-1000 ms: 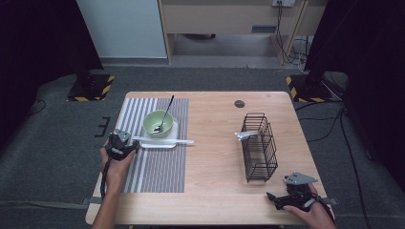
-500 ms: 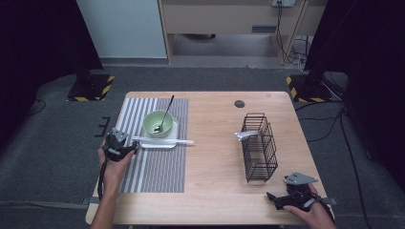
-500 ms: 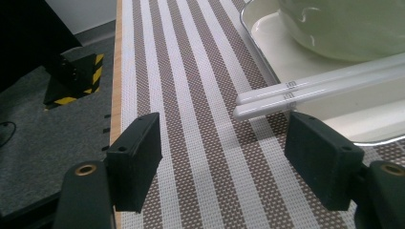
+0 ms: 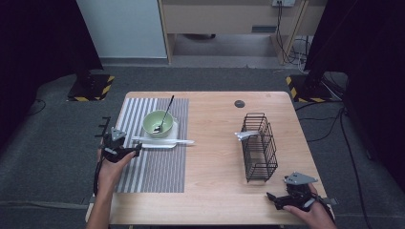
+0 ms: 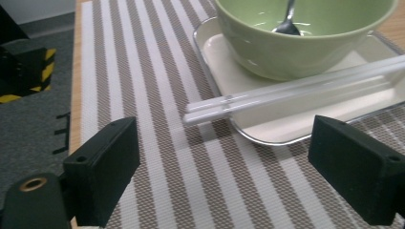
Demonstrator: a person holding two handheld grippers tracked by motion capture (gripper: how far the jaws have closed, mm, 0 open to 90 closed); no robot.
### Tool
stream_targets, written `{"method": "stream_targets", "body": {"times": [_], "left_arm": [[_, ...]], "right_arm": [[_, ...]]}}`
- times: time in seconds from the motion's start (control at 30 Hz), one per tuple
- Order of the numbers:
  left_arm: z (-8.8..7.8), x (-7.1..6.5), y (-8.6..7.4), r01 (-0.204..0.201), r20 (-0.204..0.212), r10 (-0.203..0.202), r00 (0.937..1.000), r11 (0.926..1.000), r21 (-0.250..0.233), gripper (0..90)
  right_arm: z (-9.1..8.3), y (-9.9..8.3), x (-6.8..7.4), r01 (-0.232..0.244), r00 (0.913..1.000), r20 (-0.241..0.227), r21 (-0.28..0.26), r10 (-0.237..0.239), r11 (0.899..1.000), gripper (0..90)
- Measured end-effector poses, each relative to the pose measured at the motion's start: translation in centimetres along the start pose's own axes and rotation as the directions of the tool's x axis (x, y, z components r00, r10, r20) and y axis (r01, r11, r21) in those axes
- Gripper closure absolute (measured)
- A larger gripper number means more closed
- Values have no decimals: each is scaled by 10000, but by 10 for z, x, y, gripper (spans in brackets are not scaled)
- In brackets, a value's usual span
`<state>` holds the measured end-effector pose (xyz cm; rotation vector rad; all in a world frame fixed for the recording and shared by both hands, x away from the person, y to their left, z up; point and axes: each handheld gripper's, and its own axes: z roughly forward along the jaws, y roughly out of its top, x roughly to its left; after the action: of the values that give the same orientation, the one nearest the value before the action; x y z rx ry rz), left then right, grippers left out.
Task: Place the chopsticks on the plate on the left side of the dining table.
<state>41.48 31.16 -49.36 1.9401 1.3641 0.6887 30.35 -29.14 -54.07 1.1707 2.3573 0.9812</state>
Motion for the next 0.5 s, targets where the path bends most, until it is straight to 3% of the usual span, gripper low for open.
{"method": "stream_targets", "body": {"times": [0.2, 0.5], "left_arm": [[-3, -11, 7, -155, 214, 154, 9997, 9999, 38, 64], [-15, -28, 20, -379, 605, 395, 9974, 9989, -278, 59]], "right_arm": [[0, 0, 0, 0, 10000, 6, -2, 0, 10000, 3], [0, 0, 0, 2, 10000, 7, 0, -2, 10000, 3]]}}
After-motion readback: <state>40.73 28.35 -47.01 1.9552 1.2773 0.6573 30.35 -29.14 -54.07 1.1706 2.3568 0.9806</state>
